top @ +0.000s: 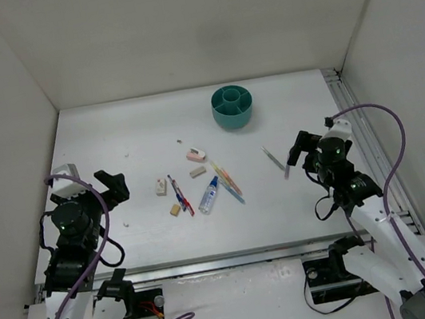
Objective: Sort the stationery into containers
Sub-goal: Pick up the pen from the center of the board.
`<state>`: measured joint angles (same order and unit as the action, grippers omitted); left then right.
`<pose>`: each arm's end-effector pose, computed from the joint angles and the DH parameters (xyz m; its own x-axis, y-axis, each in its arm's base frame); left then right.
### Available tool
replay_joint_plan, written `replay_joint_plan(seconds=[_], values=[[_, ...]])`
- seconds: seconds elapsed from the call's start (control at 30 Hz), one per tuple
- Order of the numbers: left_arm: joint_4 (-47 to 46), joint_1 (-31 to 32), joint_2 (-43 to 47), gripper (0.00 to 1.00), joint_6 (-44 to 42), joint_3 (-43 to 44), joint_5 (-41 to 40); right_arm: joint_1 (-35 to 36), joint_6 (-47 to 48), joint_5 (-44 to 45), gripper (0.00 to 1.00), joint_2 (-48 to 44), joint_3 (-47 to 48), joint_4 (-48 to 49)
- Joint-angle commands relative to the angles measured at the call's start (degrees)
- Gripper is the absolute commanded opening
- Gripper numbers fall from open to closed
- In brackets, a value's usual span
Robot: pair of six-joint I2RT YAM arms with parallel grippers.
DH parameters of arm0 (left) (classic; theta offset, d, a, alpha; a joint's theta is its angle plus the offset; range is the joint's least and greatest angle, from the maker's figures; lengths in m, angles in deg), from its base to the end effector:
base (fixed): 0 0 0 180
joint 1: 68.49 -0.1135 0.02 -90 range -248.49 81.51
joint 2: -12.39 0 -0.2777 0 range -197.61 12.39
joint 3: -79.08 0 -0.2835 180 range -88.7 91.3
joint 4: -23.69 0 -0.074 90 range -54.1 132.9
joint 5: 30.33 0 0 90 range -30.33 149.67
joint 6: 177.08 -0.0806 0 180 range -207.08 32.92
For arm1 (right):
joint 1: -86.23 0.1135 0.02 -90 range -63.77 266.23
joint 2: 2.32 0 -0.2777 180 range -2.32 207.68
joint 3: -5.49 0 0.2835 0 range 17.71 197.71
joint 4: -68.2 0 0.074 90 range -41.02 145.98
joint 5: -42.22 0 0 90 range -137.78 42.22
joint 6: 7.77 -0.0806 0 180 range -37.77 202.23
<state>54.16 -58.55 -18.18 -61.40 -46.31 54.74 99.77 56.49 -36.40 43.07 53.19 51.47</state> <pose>0.1914 -0.0265 0.3529 -0.1375 -0.4142 -0.8997 0.0314 0.9061 -0.4219 0.2530 0.0446 0.2845 -0.2371 0.3808 -0.8937 0.0657 0.9241 0.3763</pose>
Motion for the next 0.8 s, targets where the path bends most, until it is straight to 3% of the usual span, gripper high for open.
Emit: replay_joint_plan(seconds=[0.0, 0.17, 0.57, 0.77], values=[[-2.9, -0.4, -0.7, 1.00, -0.2, 0.1, 0.3, 0.1, -0.9, 2.4, 0.98, 1.5, 3.5, 2.7], [-3.8, -0.4, -2.2, 1.00, -0.2, -0.3, 0.6, 0.0, -1.1, 4.8, 0.98, 5.2, 4.8, 2.5], [-5.8, -0.4, -8.1, 1.00, 0.1, 0.0, 3.2, -4.7, -4.4, -0.6, 0.98, 31.7, 16.4, -2.4], [-5.4, -1.0, -9.9, 1.00, 0.2, 0.1, 2.3, -5.5, -4.6, -1.5, 0.88, 43.4, 23.8, -3.9]])
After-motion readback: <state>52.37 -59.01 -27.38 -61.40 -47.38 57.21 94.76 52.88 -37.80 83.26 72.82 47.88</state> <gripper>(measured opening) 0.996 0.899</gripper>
